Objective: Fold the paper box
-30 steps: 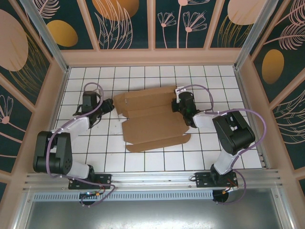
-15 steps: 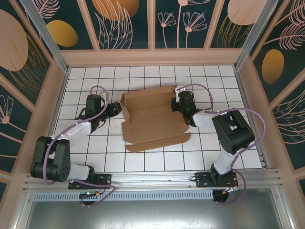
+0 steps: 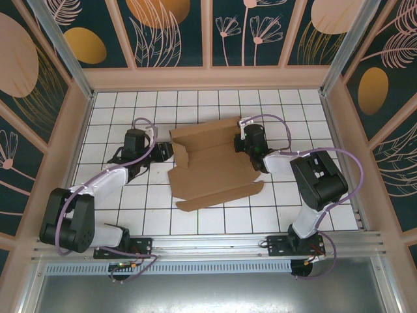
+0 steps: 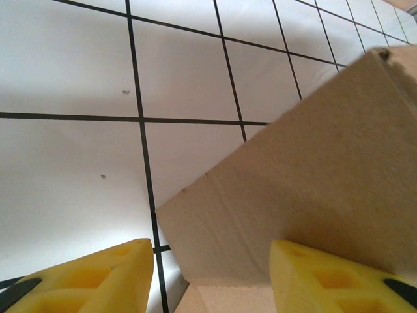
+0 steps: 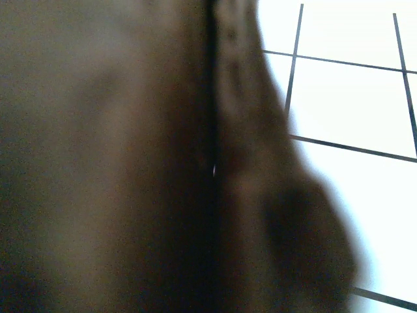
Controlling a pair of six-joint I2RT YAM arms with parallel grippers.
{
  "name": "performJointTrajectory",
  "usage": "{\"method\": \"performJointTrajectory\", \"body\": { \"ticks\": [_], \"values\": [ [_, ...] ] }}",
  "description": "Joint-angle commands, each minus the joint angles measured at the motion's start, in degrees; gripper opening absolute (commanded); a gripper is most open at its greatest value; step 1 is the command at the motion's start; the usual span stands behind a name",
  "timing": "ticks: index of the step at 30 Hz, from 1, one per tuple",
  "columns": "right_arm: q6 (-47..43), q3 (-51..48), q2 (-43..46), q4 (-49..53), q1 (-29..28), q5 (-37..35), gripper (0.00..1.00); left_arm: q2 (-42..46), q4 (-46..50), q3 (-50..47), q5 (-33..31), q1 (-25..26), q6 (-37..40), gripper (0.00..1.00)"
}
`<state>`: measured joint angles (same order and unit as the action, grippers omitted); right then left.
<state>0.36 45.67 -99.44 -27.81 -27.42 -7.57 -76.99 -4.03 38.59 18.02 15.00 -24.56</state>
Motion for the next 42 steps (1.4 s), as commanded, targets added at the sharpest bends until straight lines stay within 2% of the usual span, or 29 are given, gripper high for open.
{"method": "performJointTrajectory", "body": {
  "ticks": [1,13,18,26,34,37,42],
  "values": [
    [1.49,0.88,-1.27,4.17,-0.1,0.37,0.0,1.28,2.53,1.21,1.38,0.59,3.47,0.5],
    [1.41,1.81,-1.68,5.22,0.0,0.45,0.0,1.52,0.95,3.21,4.22,1.44,9.33,0.45],
    [1.45,1.9,-1.65,5.44,0.09,0.52,0.0,1.13,0.87,4.1,7.28,2.12,11.36,0.31],
    [1.57,2.01,-1.95,5.4,0.08,0.54,0.0,0.66,-0.01,4.07,8.9,2.19,11.86,0.32],
    [1.92,1.97,-2.27,5.51,0.35,0.1,0.0,1.82,-2.53,2.57,11.4,2.29,11.74,0.24],
    [2.01,2.12,-2.43,5.58,0.5,-0.06,0.0,1.85,-2.65,2.37,12.97,2.28,11.97,0.15],
    [2.19,2.14,-2.48,5.83,0.74,-0.16,0.0,2.12,-2.48,2.06,14.5,2.36,12.77,0.1]
  ]
}}
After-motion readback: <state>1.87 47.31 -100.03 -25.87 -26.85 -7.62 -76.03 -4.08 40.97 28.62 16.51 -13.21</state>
